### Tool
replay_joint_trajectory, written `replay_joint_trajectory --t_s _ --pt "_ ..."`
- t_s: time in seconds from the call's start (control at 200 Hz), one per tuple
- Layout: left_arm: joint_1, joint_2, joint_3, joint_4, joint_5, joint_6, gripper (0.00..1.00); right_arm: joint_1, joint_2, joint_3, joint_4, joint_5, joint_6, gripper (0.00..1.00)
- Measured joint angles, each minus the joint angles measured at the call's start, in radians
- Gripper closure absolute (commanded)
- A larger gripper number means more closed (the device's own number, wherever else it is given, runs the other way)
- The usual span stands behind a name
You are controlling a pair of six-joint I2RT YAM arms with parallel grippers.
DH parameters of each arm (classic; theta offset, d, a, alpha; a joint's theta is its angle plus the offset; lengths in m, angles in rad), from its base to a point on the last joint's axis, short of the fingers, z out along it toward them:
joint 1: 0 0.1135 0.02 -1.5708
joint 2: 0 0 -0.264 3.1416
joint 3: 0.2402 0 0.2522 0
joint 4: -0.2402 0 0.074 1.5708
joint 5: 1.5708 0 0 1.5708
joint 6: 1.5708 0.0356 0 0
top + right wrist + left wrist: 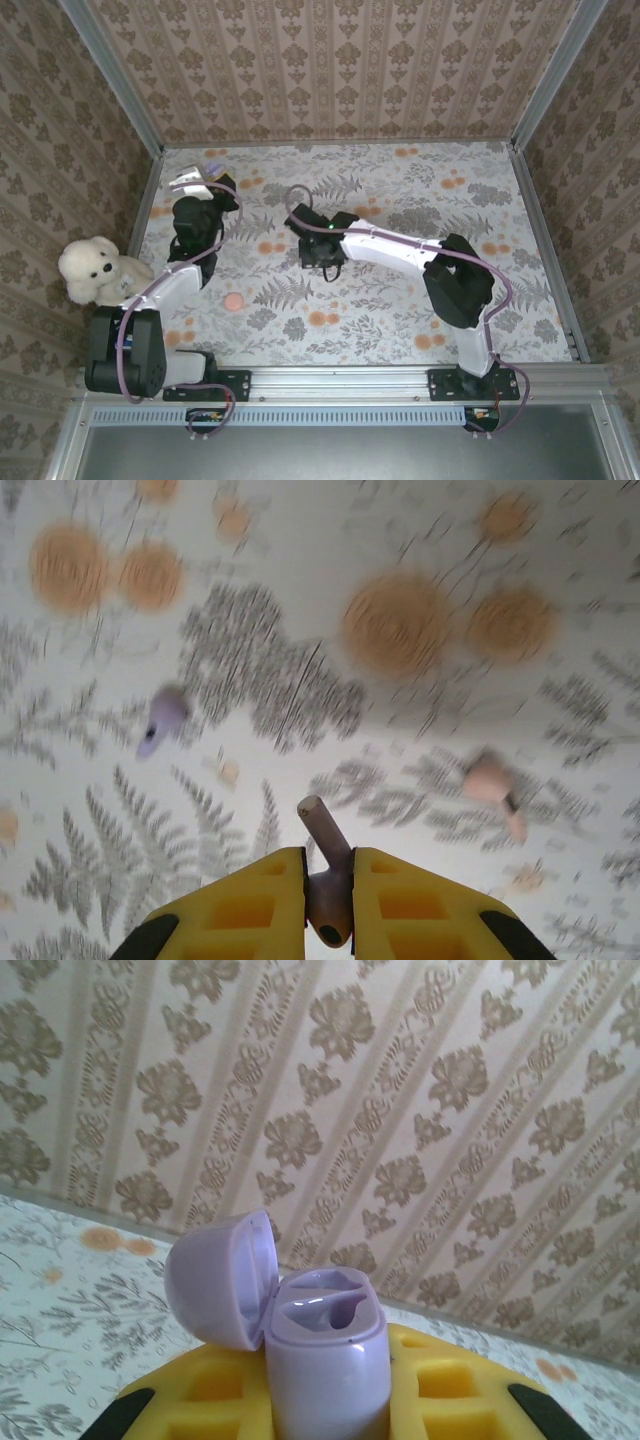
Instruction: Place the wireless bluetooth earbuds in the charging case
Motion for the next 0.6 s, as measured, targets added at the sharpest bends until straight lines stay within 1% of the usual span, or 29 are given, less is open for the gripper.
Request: replay_joint_trajectory --t_s 0.135,0.29,0.465,0.6 --pt "-0.030 0.000 0.000 -0.014 0.000 0.009 1.00 -0.089 0.015 0.012 0.035 -0.033 0.016 0.84" --pt "-0.044 -0.001 0.000 -0.028 -0.001 0.018 1.00 -0.168 0.111 0.094 0.042 -0.042 0.027 0.85" --pt "-0.050 -0.001 0.000 -0.045 -0.001 0.021 1.00 -0.227 0.192 0.118 0.038 -0.042 0.042 0.84" --pt "-0.052 -0.001 0.000 -0.047 -0.001 0.022 1.00 -0.254 0.209 0.118 0.036 -0.042 0.052 0.82"
